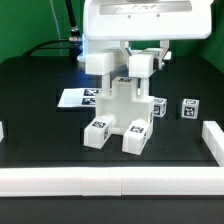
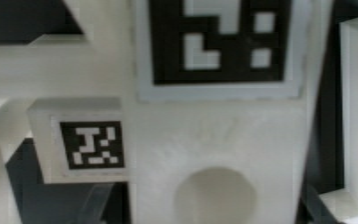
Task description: Assemble chair
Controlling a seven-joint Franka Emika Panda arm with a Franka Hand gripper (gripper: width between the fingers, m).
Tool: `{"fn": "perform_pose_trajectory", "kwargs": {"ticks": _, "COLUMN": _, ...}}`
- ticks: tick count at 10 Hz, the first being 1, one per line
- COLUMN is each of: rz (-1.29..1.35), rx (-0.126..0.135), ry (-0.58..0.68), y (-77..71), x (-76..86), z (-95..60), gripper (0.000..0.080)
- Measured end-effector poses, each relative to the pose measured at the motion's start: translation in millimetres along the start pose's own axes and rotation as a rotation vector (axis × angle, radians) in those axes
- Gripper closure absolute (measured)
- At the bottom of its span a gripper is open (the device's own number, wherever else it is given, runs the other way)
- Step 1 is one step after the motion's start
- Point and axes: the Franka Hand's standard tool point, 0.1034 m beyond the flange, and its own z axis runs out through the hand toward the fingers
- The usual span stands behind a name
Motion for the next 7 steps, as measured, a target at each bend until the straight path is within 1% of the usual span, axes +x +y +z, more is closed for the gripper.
{"fn": "perform_pose_trajectory", "kwargs": {"ticks": 2, "rz": -0.006, "rx": -0.005, "ry": -0.004, "y": -3.5, "x": 15.7, "z": 2.0, "gripper": 0.0511}}
{"fn": "perform_pose_trajectory", "kwargs": {"ticks": 3, "rz": -0.01, "rx": -0.009, "ry": -0.006, "y": -4.4, "x": 15.7, "z": 5.3, "gripper": 0.0511}}
{"fn": "perform_pose_trajectory", "kwargs": {"ticks": 4, "rz": -0.011, "rx": -0.008, "ry": -0.004, "y": -3.5, "x": 11.2, "z": 7.9, "gripper": 0.0511}}
{"fn": "perform_pose_trajectory", "kwargs": {"ticks": 7, "rz": -0.012, "rx": -0.01, "ry": -0.007, "y": -2.7, "x": 10.3, "z": 9.3, "gripper": 0.0511}}
